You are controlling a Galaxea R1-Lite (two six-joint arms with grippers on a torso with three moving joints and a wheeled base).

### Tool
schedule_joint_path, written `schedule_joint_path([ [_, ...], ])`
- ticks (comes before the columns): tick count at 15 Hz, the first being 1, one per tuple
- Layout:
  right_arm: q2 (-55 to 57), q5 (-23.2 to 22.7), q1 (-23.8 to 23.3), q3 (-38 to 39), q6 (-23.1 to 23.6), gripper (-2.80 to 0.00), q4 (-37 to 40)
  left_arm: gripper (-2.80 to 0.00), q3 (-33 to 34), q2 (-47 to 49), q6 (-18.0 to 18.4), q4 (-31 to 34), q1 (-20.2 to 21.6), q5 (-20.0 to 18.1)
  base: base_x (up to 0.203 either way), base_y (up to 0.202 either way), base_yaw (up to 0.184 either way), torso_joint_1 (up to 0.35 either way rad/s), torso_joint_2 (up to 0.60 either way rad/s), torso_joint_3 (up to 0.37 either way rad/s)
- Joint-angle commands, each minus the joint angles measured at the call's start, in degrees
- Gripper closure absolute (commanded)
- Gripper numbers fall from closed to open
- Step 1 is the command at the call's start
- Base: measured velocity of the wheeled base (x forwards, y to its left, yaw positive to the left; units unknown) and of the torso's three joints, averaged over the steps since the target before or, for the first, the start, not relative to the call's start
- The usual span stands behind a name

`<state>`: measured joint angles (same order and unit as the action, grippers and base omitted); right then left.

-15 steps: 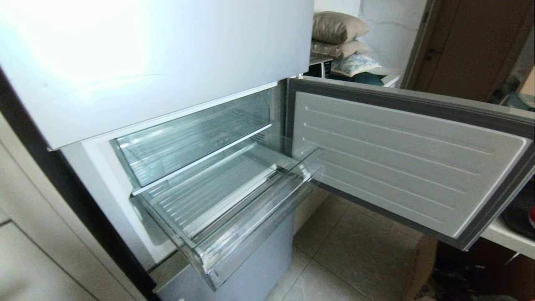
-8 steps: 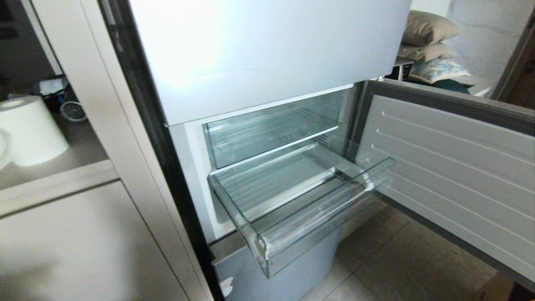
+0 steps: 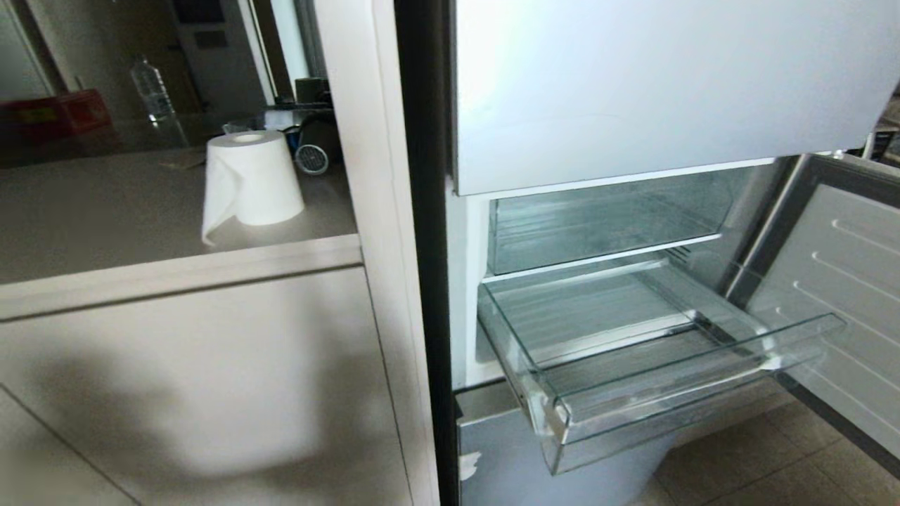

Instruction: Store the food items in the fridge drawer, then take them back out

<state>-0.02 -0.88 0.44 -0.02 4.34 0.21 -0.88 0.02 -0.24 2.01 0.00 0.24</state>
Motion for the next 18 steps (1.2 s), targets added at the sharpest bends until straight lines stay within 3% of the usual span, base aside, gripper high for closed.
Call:
schedule_joint_path([
  [1, 0.1, -0.3, 0.0, 0.0, 0.2, 0.00, -0.1, 0.00, 0.0, 0.0, 0.0, 0.0, 0.0, 0.0, 0.000, -0.005, 0.148, -0.002, 0.00, 0.002],
  [4, 0.9, -0.4, 0.0, 0.0, 0.4, 0.00, -0.1, 0.00, 0.0, 0.0, 0.0, 0.0, 0.0, 0.0, 0.001, -0.003, 0.054, 0.001, 0.00, 0.001],
  [7, 9.3, -0.3, 0.0, -0.1, 0.9, 0.00, -2.0, 0.00, 0.0, 0.0, 0.0, 0.0, 0.0, 0.0, 0.000, 0.000, 0.000, 0.000, 0.00, 0.000],
  [11, 33.5, -2.3, 0.0, -5.6, -0.2, 0.00, -13.0, 0.00, 0.0, 0.0, 0.0, 0.0, 0.0, 0.0, 0.000, 0.000, 0.000, 0.000, 0.00, 0.000],
  [18, 77.4, -5.3, 0.3, -27.4, -3.6, 0.00, -31.3, 0.00, 0.0, 0.0, 0.0, 0.0, 0.0, 0.0, 0.000, 0.000, 0.000, 0.000, 0.00, 0.000],
])
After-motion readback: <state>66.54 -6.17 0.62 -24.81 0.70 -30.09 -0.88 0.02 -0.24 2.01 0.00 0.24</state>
